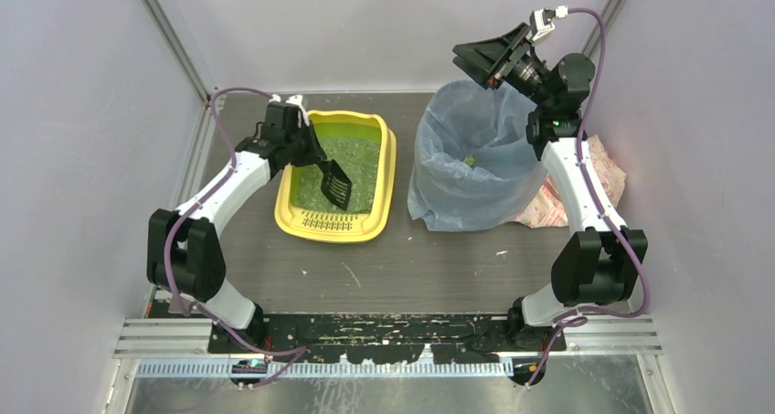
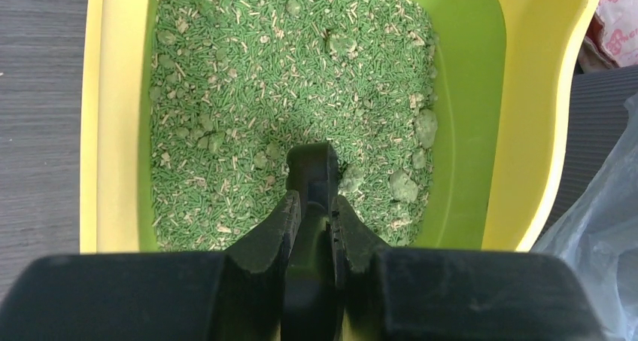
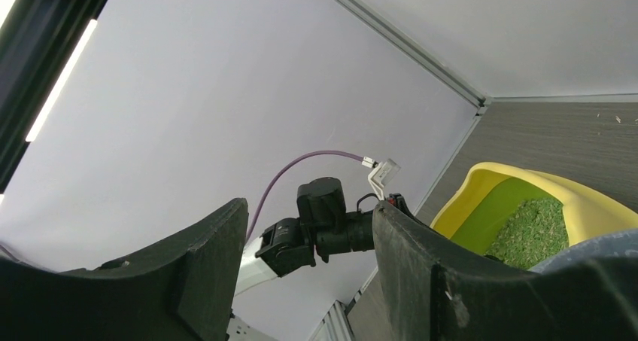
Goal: Clean the litter box
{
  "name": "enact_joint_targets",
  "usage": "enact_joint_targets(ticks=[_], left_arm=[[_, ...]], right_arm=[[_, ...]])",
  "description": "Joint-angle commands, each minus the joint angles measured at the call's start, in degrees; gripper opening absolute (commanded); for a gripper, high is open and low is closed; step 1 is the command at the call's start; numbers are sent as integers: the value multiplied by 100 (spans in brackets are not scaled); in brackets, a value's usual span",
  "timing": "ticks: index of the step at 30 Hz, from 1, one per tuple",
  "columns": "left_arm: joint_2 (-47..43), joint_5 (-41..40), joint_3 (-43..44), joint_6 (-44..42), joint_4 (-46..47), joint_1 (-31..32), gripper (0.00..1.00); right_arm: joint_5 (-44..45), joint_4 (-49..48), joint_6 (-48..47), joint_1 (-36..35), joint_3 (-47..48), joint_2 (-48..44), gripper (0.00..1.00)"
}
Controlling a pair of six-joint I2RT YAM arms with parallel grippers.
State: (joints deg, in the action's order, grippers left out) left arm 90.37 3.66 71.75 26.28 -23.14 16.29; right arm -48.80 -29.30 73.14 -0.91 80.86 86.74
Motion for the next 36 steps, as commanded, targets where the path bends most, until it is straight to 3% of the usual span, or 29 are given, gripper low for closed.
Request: enact_joint_targets(ticks=[1, 8, 19, 25, 33, 36], left_arm=[[130, -505, -44, -200, 539, 83, 0], [175, -498, -269, -97, 807, 100, 0], [254, 603, -1104, 1080, 1873, 207, 0], [210, 593, -1267, 1216, 1949, 199, 0], [-62, 845, -1058, 1230, 1846, -278, 0], [-118, 1316, -1106, 1552, 2204, -579, 0]], right_arm=[[-118, -138, -132, 12, 44, -137, 67], [-130, -49, -209, 12, 83, -94, 67], [-174, -58, -217, 12, 111, 53, 66], [-174, -96, -192, 12, 69, 117, 66], [-192, -170, -130, 12, 45, 166, 66], [-201, -175, -134, 12, 41, 184, 66]])
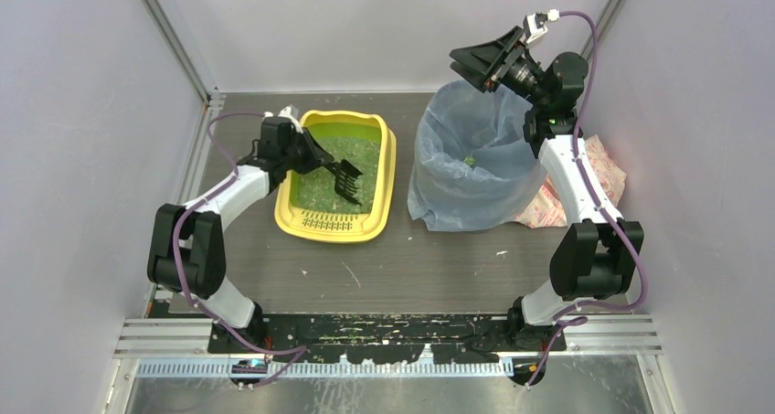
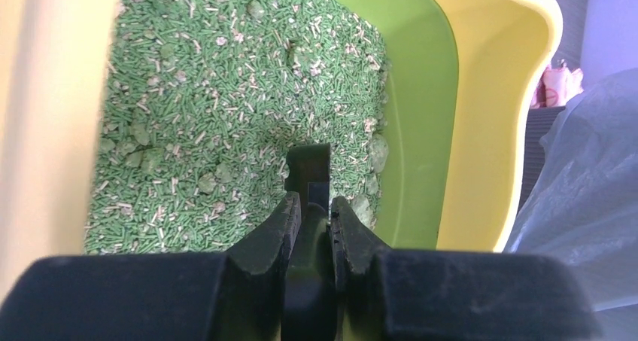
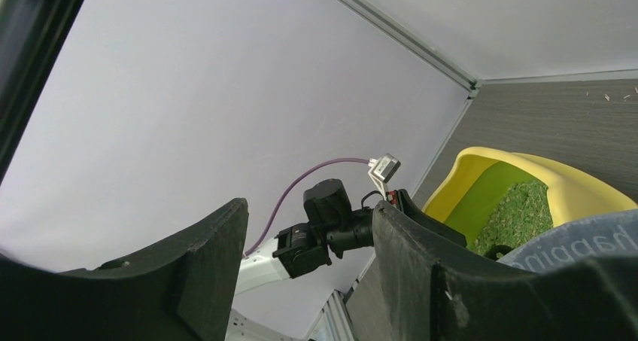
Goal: Clean the litter box
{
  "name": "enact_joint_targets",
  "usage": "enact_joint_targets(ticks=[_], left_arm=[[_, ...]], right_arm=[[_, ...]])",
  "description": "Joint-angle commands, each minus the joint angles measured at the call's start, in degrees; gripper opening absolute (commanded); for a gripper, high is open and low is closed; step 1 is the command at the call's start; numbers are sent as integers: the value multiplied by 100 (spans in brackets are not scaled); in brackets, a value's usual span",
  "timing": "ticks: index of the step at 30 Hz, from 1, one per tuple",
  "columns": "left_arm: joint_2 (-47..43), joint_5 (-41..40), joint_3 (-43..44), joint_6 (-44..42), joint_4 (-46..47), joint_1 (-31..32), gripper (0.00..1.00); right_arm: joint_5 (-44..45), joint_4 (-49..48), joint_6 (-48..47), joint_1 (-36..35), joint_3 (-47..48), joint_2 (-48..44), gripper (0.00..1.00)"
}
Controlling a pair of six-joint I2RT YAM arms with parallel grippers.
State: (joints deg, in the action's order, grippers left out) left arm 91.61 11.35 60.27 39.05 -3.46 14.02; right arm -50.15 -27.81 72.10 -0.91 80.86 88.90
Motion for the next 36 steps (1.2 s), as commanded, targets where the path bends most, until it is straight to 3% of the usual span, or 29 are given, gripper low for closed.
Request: enact_joint_targets(ticks=[1, 12, 23, 31, 36], left_arm=[[-249, 728, -32, 437, 467, -447, 0], [-316, 1334, -508, 1482, 1606, -973, 0], [-757, 1542, -143, 1538, 1376, -1337, 0], [-860, 2191, -198, 2062, 1733, -1881, 0], [-596, 2760, -835, 3318, 3531, -2267, 0]], right_arm=[[-65, -337, -27, 12, 34, -19, 66], [-101, -439, 48, 12, -17, 13, 67], [-109, -443, 50, 12, -57, 36, 66], [-100, -467, 56, 12, -99, 62, 66], [-91, -631, 197, 12, -115, 116, 66]])
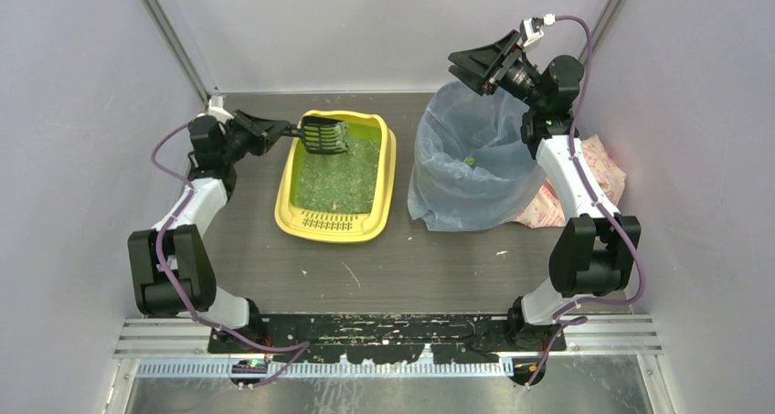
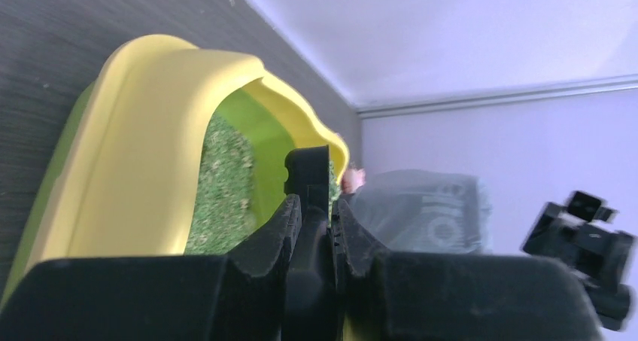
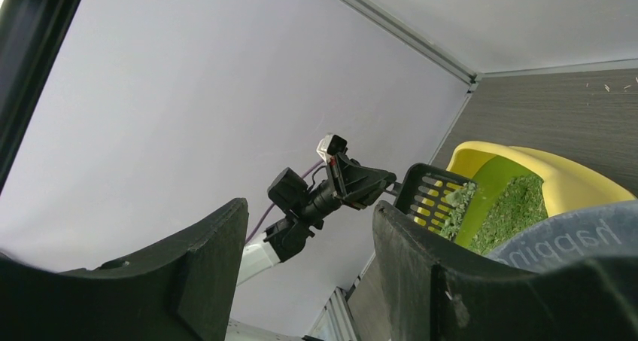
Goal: Clean the litter box
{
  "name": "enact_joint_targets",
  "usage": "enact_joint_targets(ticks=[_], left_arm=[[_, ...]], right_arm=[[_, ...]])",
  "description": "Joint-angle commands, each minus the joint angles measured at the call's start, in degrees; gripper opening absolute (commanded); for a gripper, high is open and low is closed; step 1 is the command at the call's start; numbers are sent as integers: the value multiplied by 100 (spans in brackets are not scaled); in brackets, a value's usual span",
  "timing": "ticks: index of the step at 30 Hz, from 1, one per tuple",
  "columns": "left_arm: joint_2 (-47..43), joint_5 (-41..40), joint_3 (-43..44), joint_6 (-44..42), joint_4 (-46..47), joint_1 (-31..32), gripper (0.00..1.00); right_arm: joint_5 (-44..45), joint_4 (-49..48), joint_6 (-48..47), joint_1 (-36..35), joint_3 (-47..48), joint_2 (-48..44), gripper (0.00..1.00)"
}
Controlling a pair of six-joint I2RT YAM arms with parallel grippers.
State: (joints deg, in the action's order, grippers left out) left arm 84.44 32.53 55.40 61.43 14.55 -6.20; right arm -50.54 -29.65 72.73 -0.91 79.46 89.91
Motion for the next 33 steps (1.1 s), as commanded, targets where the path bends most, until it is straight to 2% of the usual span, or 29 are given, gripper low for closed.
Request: enact_joint_targets(ticks=[1, 8, 17, 27, 33], left_arm=[[199, 691, -449, 1275, 2083, -243, 0], [655, 693, -1017, 2261, 4025, -283, 0], [1383, 572, -1287, 3390, 5871, -369, 0], [1396, 774, -1238, 3433, 6016, -270, 0], [871, 1227, -894, 2519, 5037, -271, 0]], right_arm=[[-48, -458, 136, 12, 24, 20, 66], [-56, -477, 160, 12, 19, 22, 67], [-57, -480, 158, 12, 10, 17, 67], [-59, -478, 153, 12, -30, 24, 67], [-61, -486, 163, 12, -45, 28, 67]])
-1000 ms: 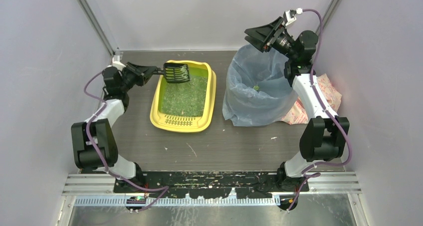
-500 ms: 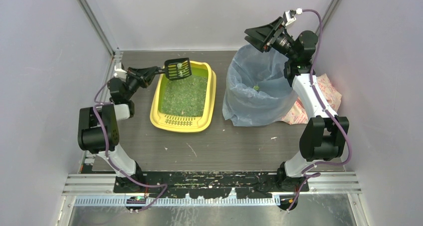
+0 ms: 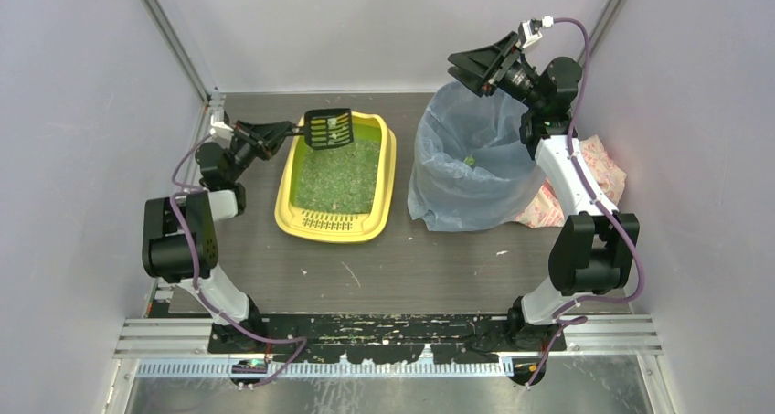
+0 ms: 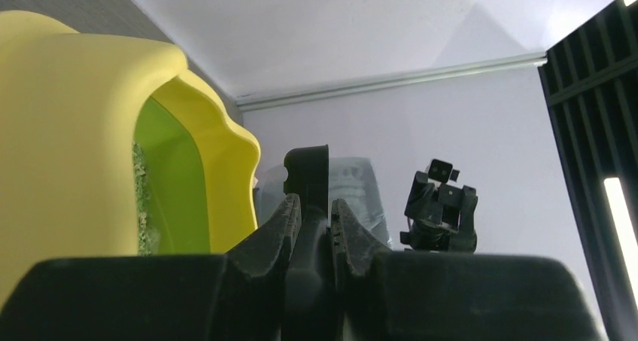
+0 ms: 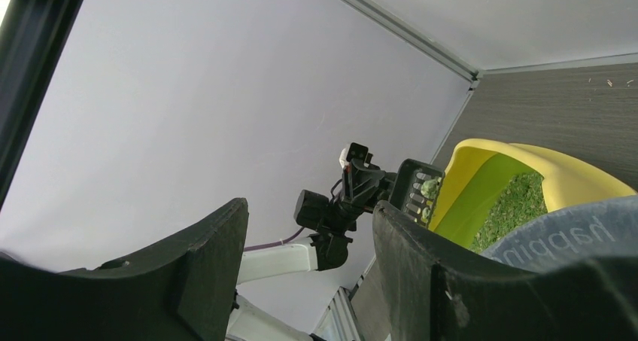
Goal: Clean the litter box
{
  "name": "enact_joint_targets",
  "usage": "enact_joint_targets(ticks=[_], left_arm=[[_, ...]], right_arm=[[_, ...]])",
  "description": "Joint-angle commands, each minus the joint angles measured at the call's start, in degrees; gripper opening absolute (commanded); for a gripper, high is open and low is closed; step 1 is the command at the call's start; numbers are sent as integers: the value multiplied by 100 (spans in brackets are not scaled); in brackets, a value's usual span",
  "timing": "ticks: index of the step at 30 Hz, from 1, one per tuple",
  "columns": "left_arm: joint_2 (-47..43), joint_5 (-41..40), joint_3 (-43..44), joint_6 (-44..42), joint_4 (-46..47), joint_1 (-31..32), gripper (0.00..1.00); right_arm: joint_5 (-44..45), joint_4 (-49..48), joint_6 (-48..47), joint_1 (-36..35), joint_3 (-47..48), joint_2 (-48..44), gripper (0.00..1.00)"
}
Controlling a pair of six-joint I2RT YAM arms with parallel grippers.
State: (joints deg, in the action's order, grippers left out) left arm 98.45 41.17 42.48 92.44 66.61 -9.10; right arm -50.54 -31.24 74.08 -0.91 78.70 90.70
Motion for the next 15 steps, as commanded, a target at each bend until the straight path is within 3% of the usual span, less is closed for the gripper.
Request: enact_joint_targets(ticks=[1, 7, 15], left_arm=[[-530, 469, 486, -610, -134, 25, 0], [-260, 760, 704, -326, 531, 32, 0], [-409, 875, 837, -586, 322, 34, 0]], right_arm=[[-61, -326, 27, 12, 31, -55, 67], [-52, -392, 84, 12, 45, 7, 66], [-61, -419, 115, 12, 39, 19, 66]])
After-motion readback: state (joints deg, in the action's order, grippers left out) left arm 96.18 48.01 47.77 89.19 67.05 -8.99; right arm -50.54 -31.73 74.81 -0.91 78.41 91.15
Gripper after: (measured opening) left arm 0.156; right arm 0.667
